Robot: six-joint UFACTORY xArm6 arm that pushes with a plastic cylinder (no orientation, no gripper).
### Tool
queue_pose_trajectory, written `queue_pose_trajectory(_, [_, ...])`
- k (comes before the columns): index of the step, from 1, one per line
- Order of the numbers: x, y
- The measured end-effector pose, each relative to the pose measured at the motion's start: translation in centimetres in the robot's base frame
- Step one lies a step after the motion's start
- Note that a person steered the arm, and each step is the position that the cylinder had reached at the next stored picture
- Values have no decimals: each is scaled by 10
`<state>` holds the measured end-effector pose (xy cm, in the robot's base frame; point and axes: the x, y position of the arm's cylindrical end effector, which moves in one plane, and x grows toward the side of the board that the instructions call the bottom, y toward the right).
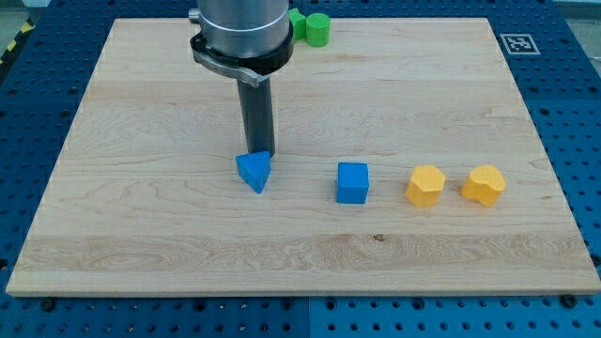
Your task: Move the green blocks parallel to each other
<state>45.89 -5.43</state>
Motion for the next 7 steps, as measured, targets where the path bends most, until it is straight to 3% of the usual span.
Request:
queue_pose_trajectory(1, [0,-2])
queue_pose_trajectory(3, [-71,-6])
queue_pose_trajectory(5, [-81,-6])
queue_pose_trajectory(6, [-114,-41])
queue_pose_trajectory(7, [-176,-97])
